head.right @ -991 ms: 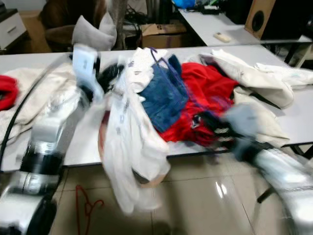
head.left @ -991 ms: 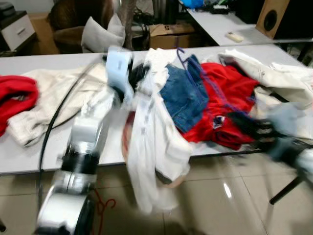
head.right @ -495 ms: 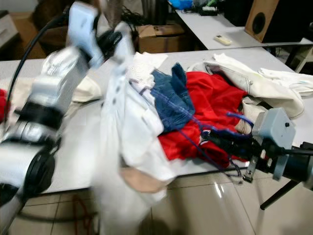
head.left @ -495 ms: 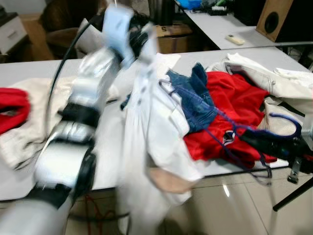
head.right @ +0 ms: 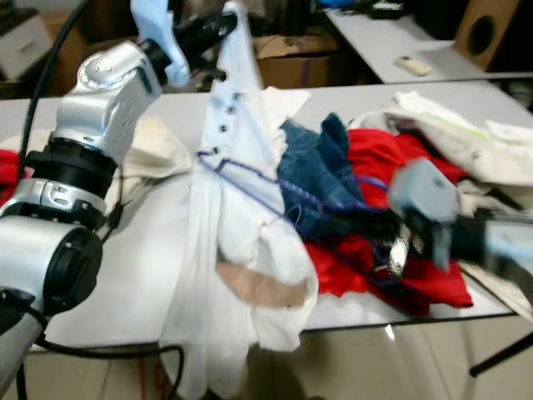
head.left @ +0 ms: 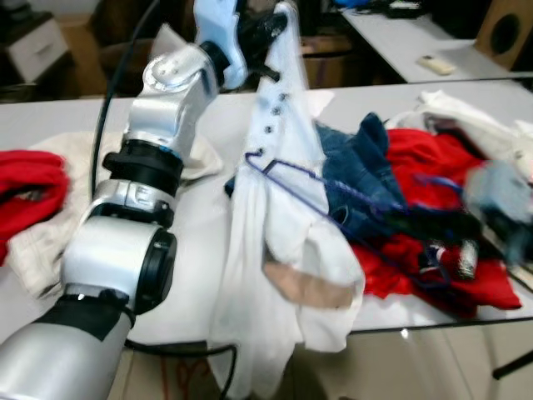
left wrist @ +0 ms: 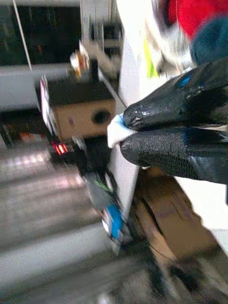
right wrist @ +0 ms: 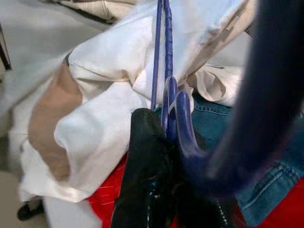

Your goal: Hang hanger

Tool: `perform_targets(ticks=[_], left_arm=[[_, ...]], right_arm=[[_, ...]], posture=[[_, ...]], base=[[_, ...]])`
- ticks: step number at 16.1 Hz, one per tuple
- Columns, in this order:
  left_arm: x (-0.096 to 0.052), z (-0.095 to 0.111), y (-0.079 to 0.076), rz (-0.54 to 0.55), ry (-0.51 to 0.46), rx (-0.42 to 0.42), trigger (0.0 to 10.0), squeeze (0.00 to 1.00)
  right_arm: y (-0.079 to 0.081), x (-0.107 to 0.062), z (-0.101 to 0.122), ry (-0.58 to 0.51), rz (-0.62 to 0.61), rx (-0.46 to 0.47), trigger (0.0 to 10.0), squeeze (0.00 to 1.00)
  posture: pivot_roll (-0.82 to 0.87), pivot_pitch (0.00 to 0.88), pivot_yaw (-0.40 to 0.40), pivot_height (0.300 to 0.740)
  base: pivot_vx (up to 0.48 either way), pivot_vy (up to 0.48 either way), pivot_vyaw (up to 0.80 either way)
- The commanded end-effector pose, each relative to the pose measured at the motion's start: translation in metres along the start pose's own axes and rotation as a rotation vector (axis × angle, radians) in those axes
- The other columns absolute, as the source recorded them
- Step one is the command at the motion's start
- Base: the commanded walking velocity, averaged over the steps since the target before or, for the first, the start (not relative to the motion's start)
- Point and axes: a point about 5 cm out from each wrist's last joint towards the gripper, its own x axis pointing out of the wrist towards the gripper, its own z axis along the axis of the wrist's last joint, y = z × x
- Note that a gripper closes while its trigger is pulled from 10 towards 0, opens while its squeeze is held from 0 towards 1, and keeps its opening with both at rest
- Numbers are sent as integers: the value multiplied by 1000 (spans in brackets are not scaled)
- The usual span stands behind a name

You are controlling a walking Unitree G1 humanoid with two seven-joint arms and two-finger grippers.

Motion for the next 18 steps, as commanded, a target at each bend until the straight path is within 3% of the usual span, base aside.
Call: perform_targets(ticks=[1,4,6,7,8,10,11,12,13,15,16,17,18], left_arm=[[4,25,-5,-57,-72,37,10000,0],[-1,58,-9,-112,-194,70,10000,0],[-6,85,-8,-102,-330,72,10000,0],[-10,99,-7,-83,-419,60,10000,0],[-12,104,-6,-74,-445,44,10000,0],[-18,109,-4,-46,-477,36,10000,0],[-19,106,-4,-37,-474,29,10000,0],[-16,90,-7,-16,-426,6,10000,0],[-13,81,-8,-2,-393,-4,10000,0],[0,40,-14,57,-236,-31,10000,0],[5,12,-18,98,-126,-19,10000,0],[6,1,-20,108,-88,-9,10000,0],[9,-31,-24,166,25,5,10000,0]], right_arm=[[-4,1,-1,38,-1,-34,10000,0],[-54,23,11,96,-139,-178,10000,0],[-117,24,50,13,-522,-314,10000,0],[-146,8,77,-99,-788,-307,10000,0],[-156,-2,91,-170,-895,-317,10000,0],[-166,-17,111,-273,-993,-372,10000,0],[-167,-15,110,-281,-985,-396,10000,0],[-161,4,86,-219,-837,-417,10000,0],[-153,14,73,-189,-737,-409,10000,0],[-118,33,32,-125,-427,-385,10000,0],[-99,33,19,-116,-308,-369,10000,0],[-93,32,16,-115,-268,-358,10000,0],[-74,24,7,-109,-169,-319,10000,0]], posture=[[-245,0,43,710],[-230,0,21,710],[-219,0,8,710],[-212,0,-3,710],[-206,0,-12,710],[-199,0,-24,710],[-200,0,-25,710],[-205,0,-20,710],[-206,0,-19,710],[-211,0,-11,710],[-221,0,1,710],[-221,0,1,710],[-232,0,17,710]], base=[[0,0,0],[0,0,0],[0,0,0],[0,0,0],[0,0,0],[0,0,0],[0,0,0],[0,0,0],[0,0,0],[0,0,0],[0,0,0],[0,0,0],[0,0,0]])
